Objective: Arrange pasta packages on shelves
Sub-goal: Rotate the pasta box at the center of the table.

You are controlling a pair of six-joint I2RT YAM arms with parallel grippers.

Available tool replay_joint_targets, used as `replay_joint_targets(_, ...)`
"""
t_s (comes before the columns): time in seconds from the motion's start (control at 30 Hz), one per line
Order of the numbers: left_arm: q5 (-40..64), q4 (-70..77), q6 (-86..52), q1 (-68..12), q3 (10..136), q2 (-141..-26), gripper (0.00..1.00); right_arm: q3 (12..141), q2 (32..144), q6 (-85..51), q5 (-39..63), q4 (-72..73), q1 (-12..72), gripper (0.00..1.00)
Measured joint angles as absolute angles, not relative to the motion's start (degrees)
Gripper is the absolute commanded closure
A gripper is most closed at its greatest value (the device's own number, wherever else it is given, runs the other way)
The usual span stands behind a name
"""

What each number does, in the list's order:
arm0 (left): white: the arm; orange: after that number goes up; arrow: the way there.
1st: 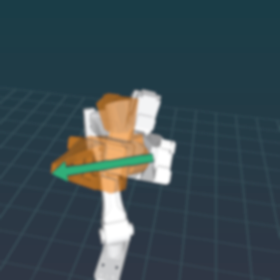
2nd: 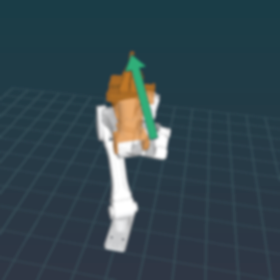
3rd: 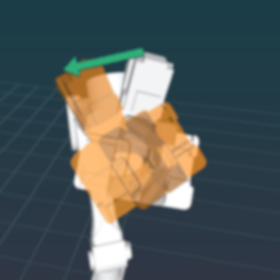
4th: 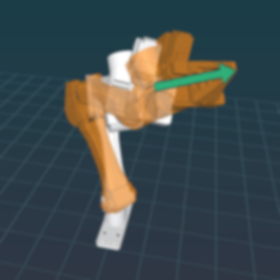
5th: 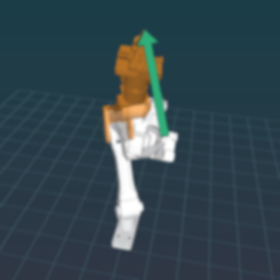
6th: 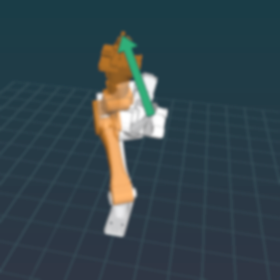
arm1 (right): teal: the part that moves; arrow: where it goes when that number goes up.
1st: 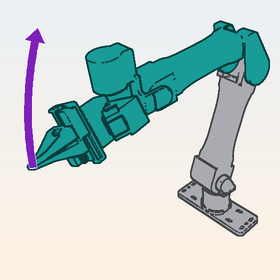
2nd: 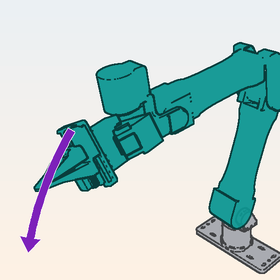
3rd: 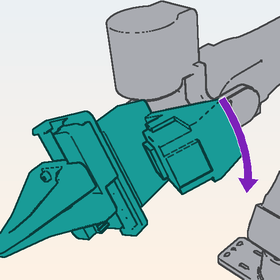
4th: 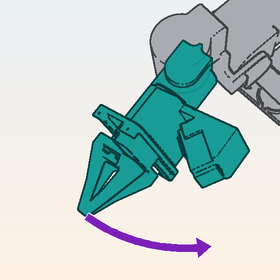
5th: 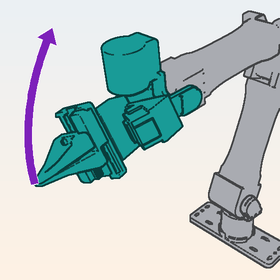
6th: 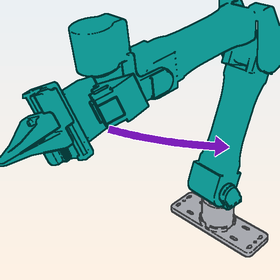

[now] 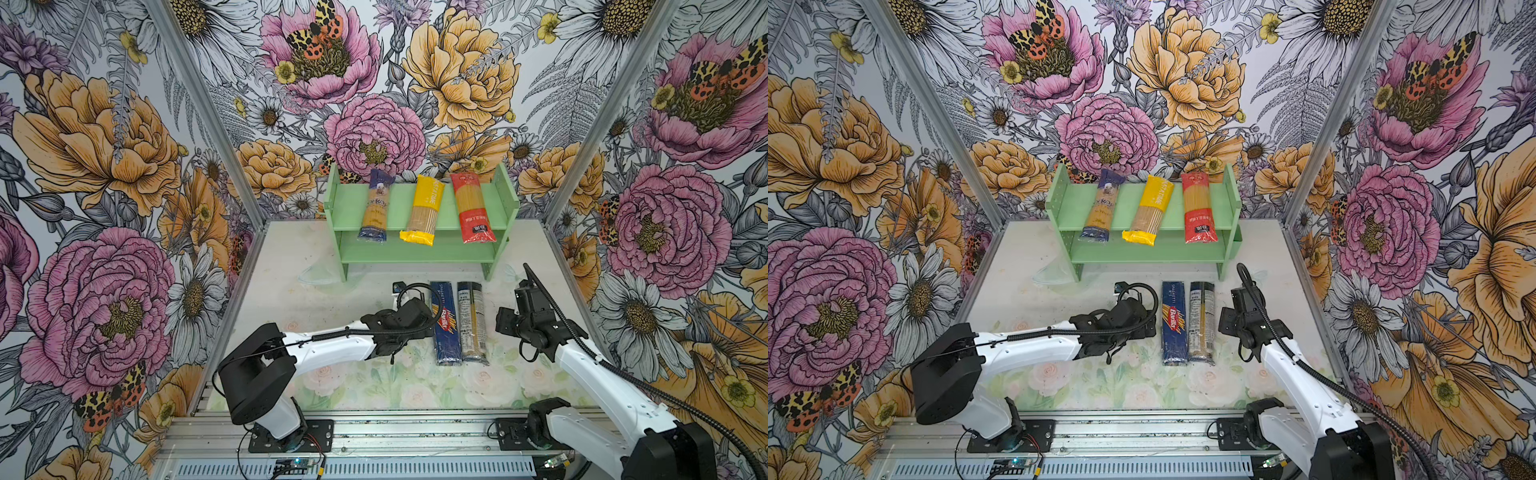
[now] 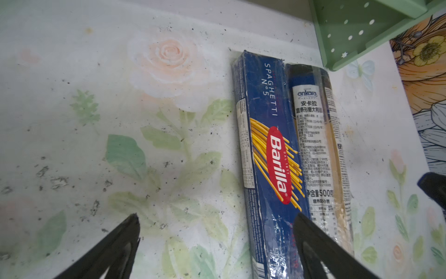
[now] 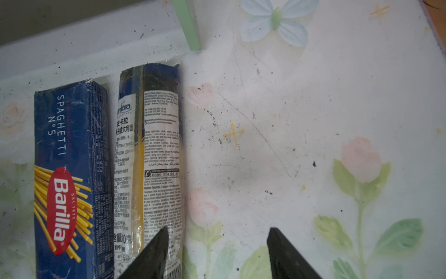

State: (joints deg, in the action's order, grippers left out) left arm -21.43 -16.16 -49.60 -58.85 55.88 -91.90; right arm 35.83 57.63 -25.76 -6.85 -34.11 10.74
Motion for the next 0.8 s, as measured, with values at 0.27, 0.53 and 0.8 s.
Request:
replay_joint_targets(0.27, -21.58, -16.05, -51.0, -60.97, 60.75, -98.45, 0.01, 35.94, 58.63, -24.64, -5.98, -33.3, 9.08, 0.3)
replay_joint_targets(0.53, -21.93, -16.29, -52.01, -62.89, 66.5, -104.27, 0.01, 39.48, 59.46, -24.1, -4.56, -32.45, 7.25, 0.3)
replay_joint_targets(0.8, -22.09, -18.37, -55.37, -65.54, 70.19, -111.09, 0.01, 39.81, 59.68, -24.14, -3.75, -31.83, 7.03, 0.3)
